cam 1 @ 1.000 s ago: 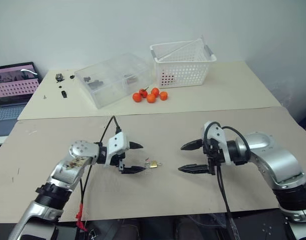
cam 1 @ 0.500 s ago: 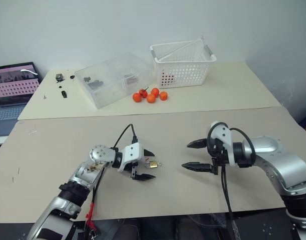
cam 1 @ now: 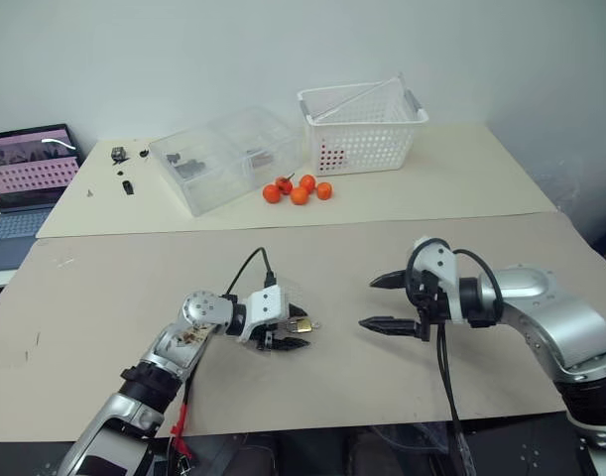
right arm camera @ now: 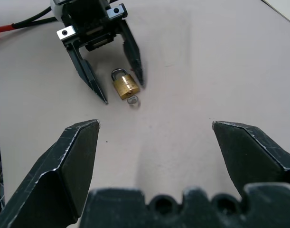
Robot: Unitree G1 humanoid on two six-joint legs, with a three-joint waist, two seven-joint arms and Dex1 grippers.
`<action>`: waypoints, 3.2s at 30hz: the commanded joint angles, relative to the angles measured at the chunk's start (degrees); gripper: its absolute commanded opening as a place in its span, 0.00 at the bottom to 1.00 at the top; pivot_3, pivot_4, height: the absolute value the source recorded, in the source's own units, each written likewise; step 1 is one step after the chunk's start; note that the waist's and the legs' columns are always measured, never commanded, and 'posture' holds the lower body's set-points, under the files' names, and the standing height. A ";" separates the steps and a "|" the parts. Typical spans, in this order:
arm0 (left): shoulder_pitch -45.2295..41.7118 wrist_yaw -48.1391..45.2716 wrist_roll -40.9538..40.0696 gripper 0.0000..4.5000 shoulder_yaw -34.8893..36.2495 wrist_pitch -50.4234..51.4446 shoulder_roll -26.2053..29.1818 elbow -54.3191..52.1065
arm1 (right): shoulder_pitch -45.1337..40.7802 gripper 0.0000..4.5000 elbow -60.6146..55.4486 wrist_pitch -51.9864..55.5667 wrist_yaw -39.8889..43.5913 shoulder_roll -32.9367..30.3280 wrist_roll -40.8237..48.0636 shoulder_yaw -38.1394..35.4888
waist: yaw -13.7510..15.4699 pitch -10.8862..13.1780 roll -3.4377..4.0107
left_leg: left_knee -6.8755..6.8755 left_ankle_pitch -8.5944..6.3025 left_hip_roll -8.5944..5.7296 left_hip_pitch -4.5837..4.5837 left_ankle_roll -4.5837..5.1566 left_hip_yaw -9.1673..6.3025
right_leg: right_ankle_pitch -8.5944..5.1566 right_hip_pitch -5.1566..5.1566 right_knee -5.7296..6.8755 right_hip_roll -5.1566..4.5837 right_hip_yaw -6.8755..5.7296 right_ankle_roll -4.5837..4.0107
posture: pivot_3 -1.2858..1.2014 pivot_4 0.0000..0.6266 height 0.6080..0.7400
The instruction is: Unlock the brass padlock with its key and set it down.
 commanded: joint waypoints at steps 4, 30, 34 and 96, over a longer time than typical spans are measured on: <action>-4.56 2.21 0.45 0.18 3.11 0.18 0.44 4.21 | -2.76 1.00 0.55 -2.20 0.18 0.61 -0.81 0.96 | -0.12 0.00 -0.01 | 0.02 0.00 0.02 0.01 0.00 0.01 | 0.00 -0.01 0.01 0.02 0.00 0.00 | 0.52 0.24 1.00; -29.37 -24.29 -7.80 0.18 4.42 3.44 -0.32 23.29 | 3.61 1.00 10.16 -58.97 -23.43 5.71 -38.48 8.07 | -0.26 -0.02 -0.11 | 0.09 -0.06 -0.05 -0.02 0.10 0.17 | 0.01 -0.13 0.03 0.14 -0.09 0.00 | 0.52 0.24 1.00; -30.64 -26.95 -11.53 0.18 -2.30 4.99 2.04 23.15 | 5.95 1.00 9.76 -63.23 -26.44 5.60 -42.14 7.42 | -0.40 -0.01 -0.11 | 0.13 -0.11 -0.07 -0.04 0.19 0.19 | 0.00 -0.11 0.02 0.14 -0.07 0.00 | 0.52 0.24 1.00; -38.33 -26.95 -17.68 0.18 -13.52 2.05 -3.42 27.84 | 17.80 0.60 -0.20 -68.71 -32.09 9.24 -48.48 2.02 | -1.63 0.00 -0.14 | 0.91 -0.79 0.25 0.02 1.36 0.34 | 0.00 -0.04 0.14 0.72 0.44 -0.03 | 0.52 0.24 1.00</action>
